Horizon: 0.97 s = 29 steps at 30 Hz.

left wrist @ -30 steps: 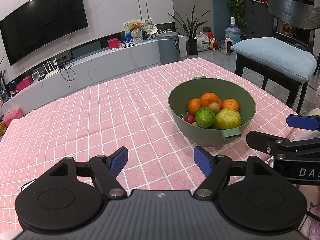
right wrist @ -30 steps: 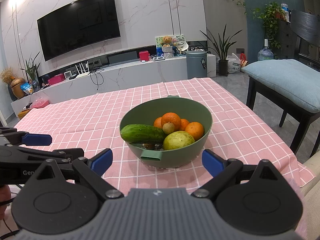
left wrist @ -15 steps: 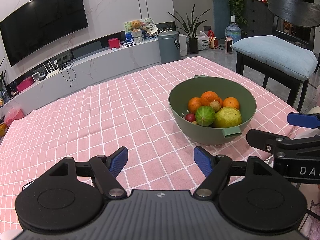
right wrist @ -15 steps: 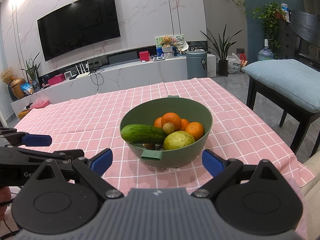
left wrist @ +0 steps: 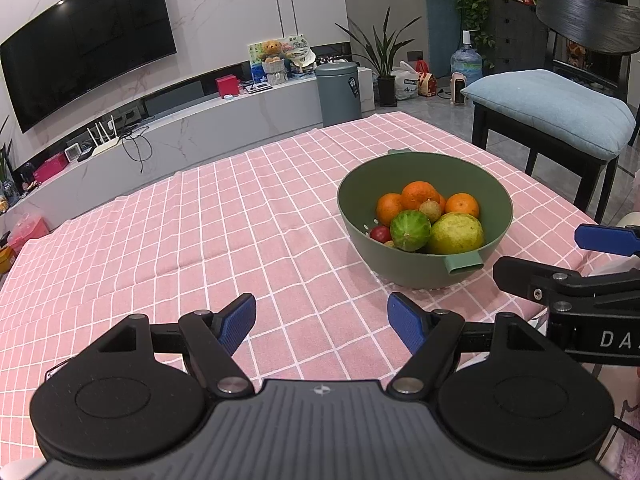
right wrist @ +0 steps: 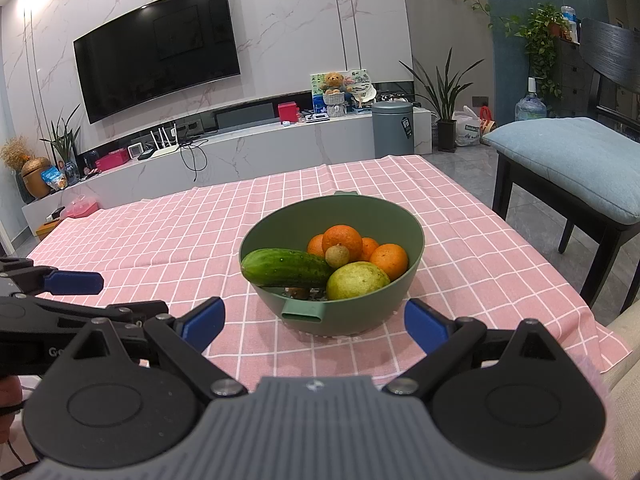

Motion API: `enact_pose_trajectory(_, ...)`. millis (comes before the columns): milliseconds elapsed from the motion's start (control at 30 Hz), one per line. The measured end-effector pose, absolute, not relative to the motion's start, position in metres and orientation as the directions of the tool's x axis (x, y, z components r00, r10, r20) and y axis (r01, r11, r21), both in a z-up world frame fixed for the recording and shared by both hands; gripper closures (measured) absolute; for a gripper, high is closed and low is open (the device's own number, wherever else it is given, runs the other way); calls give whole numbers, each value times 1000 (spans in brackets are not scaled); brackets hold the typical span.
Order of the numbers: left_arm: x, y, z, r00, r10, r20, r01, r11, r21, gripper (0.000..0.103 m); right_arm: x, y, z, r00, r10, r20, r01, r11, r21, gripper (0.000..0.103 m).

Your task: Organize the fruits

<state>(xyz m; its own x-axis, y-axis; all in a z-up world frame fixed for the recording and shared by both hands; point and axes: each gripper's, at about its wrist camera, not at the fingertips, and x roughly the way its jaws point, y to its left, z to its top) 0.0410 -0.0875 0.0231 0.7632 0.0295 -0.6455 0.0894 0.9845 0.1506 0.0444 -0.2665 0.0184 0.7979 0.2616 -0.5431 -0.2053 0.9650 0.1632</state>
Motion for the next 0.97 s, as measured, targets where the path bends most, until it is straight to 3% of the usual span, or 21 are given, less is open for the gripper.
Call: enact_pose_trajectory(967, 46, -81, 26, 753, 14, -658, 82, 990, 115, 15, 44, -266, 19, 798, 261, -543, -205, 965, 163, 10)
